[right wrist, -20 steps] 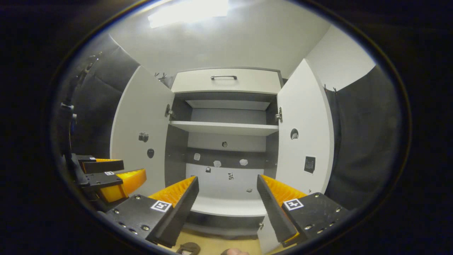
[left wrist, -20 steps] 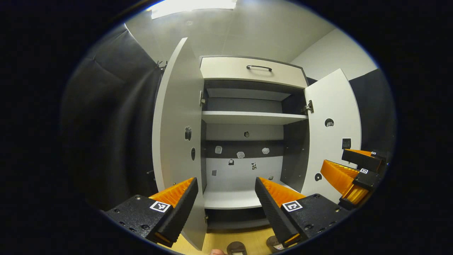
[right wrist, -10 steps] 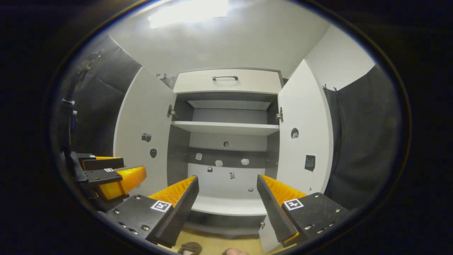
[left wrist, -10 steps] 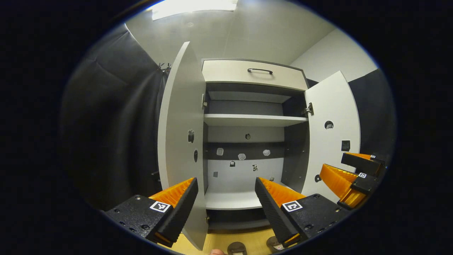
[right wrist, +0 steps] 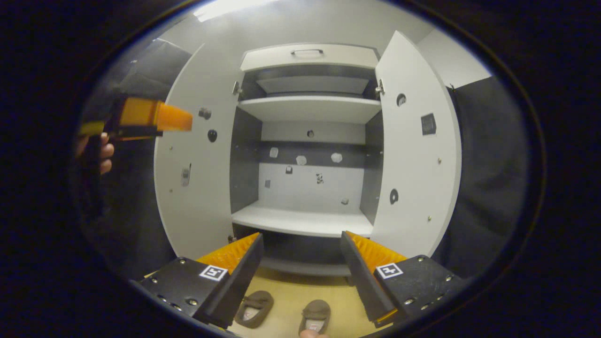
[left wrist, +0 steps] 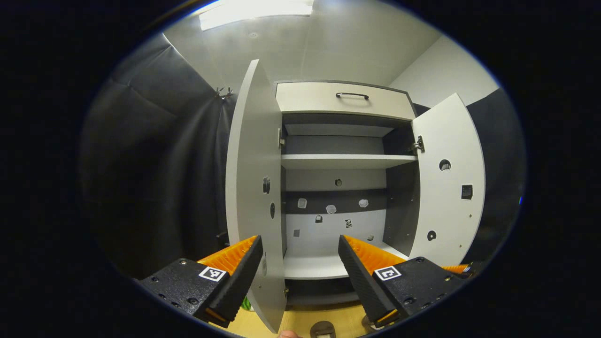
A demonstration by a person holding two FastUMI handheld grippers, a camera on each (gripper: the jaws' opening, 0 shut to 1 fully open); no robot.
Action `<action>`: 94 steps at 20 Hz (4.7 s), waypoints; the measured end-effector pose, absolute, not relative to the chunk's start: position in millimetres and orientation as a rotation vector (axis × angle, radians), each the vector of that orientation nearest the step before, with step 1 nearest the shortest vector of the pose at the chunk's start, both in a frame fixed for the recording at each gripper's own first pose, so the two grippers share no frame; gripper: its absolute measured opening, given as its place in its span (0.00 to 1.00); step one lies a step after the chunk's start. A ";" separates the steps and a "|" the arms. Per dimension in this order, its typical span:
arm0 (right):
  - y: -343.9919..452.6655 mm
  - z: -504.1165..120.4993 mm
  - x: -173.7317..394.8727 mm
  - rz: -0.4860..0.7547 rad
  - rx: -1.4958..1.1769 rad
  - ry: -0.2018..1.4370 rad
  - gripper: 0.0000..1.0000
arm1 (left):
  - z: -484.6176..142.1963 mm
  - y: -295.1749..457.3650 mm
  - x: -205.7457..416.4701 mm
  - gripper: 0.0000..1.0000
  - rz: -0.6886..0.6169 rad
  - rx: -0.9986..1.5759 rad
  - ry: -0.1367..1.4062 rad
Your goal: Grab one shoe with the right hand and put it into the shoe cabinet, grab the other shoe with the left hand and put it into the shoe cabinet; then close the right door with the right hand and the left door with the left hand.
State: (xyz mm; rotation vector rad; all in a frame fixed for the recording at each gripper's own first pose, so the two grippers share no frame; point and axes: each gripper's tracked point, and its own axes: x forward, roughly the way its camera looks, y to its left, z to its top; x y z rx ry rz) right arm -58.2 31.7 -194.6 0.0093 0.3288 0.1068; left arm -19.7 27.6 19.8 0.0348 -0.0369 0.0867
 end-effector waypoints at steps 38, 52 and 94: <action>7.0 -586.2 -86.4 0.009 0.000 1.062 0.01 | 21.2 129.5 -54.0 0.99 0.405 0.099 -0.014; -10.0 -347.0 27.5 0.052 0.046 0.586 0.00 | 9.8 124.0 -41.3 0.99 0.363 0.074 -0.014; -22.7 -304.8 314.5 -0.002 0.007 0.572 0.41 | -23.8 150.4 -99.7 0.99 0.541 0.010 0.036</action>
